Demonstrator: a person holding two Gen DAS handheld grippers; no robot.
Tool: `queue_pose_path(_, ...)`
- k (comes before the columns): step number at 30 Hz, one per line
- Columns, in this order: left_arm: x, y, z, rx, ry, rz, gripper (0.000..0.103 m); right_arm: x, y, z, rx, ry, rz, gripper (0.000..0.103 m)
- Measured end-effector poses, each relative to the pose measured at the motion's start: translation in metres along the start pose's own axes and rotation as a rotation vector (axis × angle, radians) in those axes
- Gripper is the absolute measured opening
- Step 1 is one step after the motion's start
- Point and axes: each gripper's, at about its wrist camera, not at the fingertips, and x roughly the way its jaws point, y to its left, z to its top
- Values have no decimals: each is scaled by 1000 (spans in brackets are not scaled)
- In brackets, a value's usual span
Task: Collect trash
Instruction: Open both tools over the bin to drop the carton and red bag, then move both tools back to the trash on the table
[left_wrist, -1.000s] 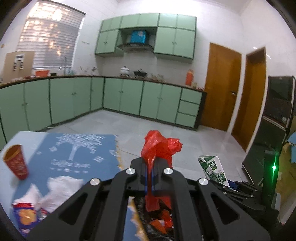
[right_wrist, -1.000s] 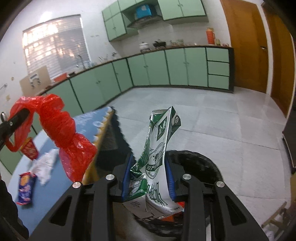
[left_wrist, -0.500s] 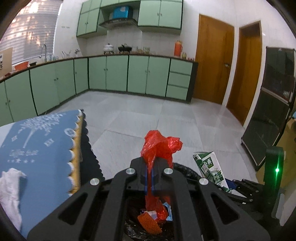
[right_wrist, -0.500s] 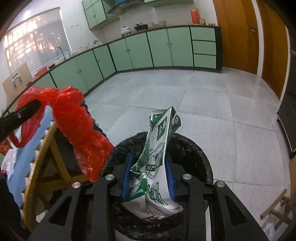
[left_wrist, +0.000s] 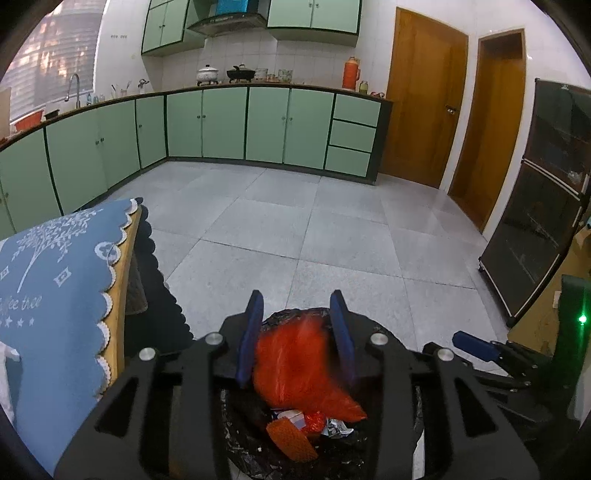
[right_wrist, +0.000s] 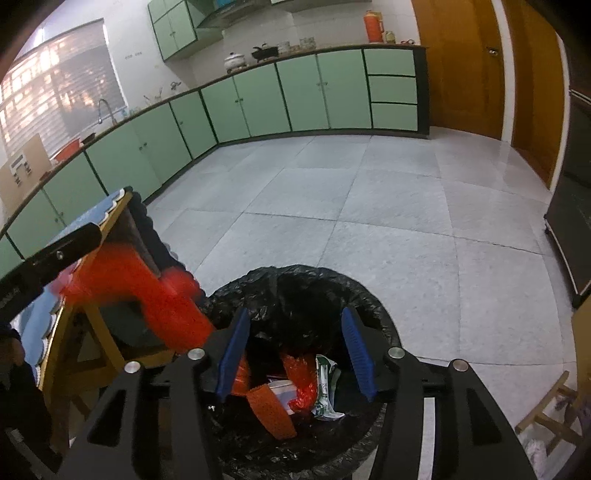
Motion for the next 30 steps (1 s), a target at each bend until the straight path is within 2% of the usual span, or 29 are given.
queue_pose_path(7, -20, 2, 5, -6, -28, -3, 38, -25, 6, 10, -3, -49, -3, 52)
queue_pose_path(10, -49, 13, 4, -19, -66, 22, 40, -40, 19, 11, -18, -75, 7, 52)
queue_pose_path(13, -83, 31, -1, -36, -102, 68, 45, -57, 35, 11, -21, -105, 30, 57)
queue_pose_path(16, -124, 55, -10, -53, -138, 143, 48, -73, 58, 7, -24, -131, 67, 63)
queue_pose_path(18, -155, 75, -21, -58, -167, 224, 53, -81, 75, 5, -27, -144, 92, 73)
queue_pose_path(22, -201, 110, -37, -74, -182, 354, 56, -94, 121, -3, -44, -155, 152, 85)
queue_pose_path(27, -251, 158, -62, -108, -162, 490, 61, -104, 184, -13, -112, -149, 232, 94)
queue_pose_path(30, -271, 183, -78, -132, -134, 555, 61, -102, 227, -23, -164, -121, 282, 96)
